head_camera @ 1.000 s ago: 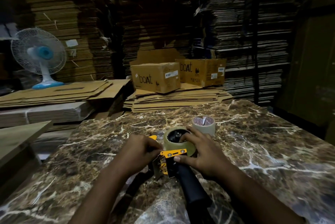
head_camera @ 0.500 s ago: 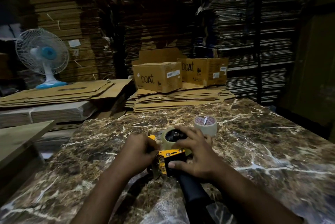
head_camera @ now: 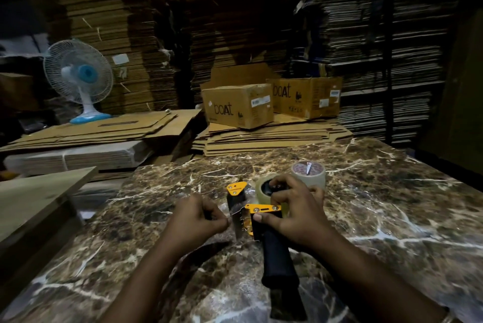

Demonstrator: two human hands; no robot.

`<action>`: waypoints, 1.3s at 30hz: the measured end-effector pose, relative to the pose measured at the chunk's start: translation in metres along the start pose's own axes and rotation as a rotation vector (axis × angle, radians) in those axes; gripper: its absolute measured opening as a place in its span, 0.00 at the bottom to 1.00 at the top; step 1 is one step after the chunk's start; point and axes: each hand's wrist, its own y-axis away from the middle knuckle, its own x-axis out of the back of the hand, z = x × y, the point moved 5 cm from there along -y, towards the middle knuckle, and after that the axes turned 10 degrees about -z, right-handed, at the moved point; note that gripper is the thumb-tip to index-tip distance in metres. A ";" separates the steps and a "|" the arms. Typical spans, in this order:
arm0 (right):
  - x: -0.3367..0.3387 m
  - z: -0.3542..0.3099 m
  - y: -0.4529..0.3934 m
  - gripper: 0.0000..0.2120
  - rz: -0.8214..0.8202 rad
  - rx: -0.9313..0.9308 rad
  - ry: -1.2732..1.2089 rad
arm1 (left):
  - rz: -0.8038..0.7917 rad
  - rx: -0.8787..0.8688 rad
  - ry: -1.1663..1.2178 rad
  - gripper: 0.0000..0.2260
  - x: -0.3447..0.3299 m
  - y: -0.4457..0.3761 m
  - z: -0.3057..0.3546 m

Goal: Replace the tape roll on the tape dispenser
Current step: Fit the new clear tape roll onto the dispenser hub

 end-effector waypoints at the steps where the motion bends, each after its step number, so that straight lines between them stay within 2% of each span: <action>1: 0.001 -0.001 0.001 0.28 0.006 0.008 0.004 | 0.011 0.005 0.006 0.05 0.000 0.000 -0.001; 12: -0.001 0.003 0.000 0.23 0.000 0.007 -0.023 | 0.034 0.089 0.124 0.13 -0.002 -0.007 -0.015; 15: -0.003 0.004 0.000 0.22 -0.017 0.018 -0.052 | 0.116 0.060 0.163 0.18 -0.005 -0.006 -0.013; 19: 0.000 -0.001 0.000 0.23 -0.009 0.023 -0.046 | 0.136 0.022 0.275 0.15 -0.012 -0.004 -0.011; 23: 0.001 -0.002 0.001 0.24 0.002 0.019 -0.036 | 0.126 0.015 0.429 0.19 -0.017 -0.005 -0.015; 27: 0.001 -0.001 0.002 0.25 -0.010 0.011 -0.041 | 0.106 0.064 0.614 0.15 -0.023 -0.002 -0.018; 33: 0.002 -0.001 0.002 0.25 -0.027 0.006 -0.022 | 0.041 0.020 0.667 0.15 -0.021 0.002 -0.012; 39: 0.003 -0.001 0.001 0.26 -0.027 0.008 -0.007 | 0.079 0.078 0.619 0.17 -0.010 0.001 -0.019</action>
